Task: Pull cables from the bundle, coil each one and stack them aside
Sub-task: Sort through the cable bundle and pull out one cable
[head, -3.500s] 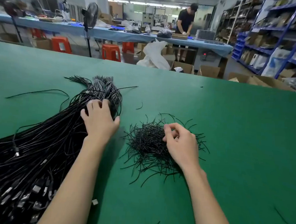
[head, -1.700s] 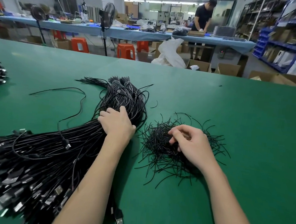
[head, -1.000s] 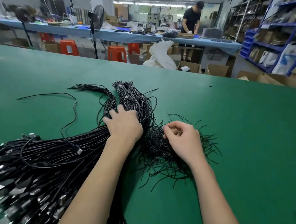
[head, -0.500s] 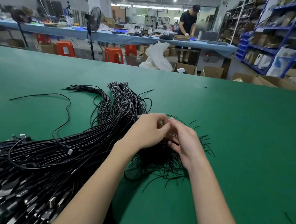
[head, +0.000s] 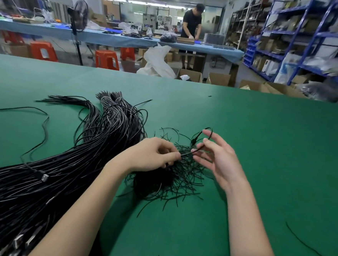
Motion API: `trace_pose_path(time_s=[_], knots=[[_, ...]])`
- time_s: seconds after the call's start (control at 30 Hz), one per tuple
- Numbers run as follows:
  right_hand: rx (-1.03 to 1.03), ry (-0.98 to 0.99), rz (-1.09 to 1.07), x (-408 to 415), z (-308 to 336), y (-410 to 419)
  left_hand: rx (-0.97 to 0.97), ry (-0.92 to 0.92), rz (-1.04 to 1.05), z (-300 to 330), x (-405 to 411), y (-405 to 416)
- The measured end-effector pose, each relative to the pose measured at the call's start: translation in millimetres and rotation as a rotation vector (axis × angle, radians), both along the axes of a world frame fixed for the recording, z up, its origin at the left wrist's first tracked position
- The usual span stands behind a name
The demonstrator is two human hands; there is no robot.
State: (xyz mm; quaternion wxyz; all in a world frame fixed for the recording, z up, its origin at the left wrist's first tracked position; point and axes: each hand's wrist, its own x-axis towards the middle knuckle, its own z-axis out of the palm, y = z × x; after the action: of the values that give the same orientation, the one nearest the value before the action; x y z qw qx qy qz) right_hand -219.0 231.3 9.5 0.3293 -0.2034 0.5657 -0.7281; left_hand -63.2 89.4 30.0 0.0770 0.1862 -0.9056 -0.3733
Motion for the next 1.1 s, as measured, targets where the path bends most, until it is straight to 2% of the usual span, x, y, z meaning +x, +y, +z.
trace_pose_path(time_s=[0.13,0.23,0.27,0.4,0.57,0.7,0.77,0.9,1.0,1.1], knots=[[0.007,0.100,0.019,0,7,8,0.027,0.021,-0.007,-1,-9,8],[0.033,0.202,0.059,0,15,19,0.019,0.156,0.085,-2,-22,20],[0.043,0.225,0.083,0,18,24,0.104,0.217,0.116,-1,-29,25],[0.098,0.307,0.224,3,20,44,0.763,0.365,0.184,6,-58,47],[0.171,0.290,0.353,17,2,53,1.185,0.517,0.199,14,-64,47],[0.156,0.173,0.408,25,-7,48,1.439,0.555,0.155,23,-58,42],[0.154,0.127,0.457,26,-9,49,1.503,0.558,0.137,25,-57,41],[0.154,0.160,0.575,24,-12,55,1.539,0.606,0.143,31,-55,40],[0.054,0.117,0.508,11,-8,70,1.571,0.681,0.138,34,-52,33],[-0.163,-0.067,0.366,-7,-2,90,1.540,0.680,0.124,34,-47,27]])
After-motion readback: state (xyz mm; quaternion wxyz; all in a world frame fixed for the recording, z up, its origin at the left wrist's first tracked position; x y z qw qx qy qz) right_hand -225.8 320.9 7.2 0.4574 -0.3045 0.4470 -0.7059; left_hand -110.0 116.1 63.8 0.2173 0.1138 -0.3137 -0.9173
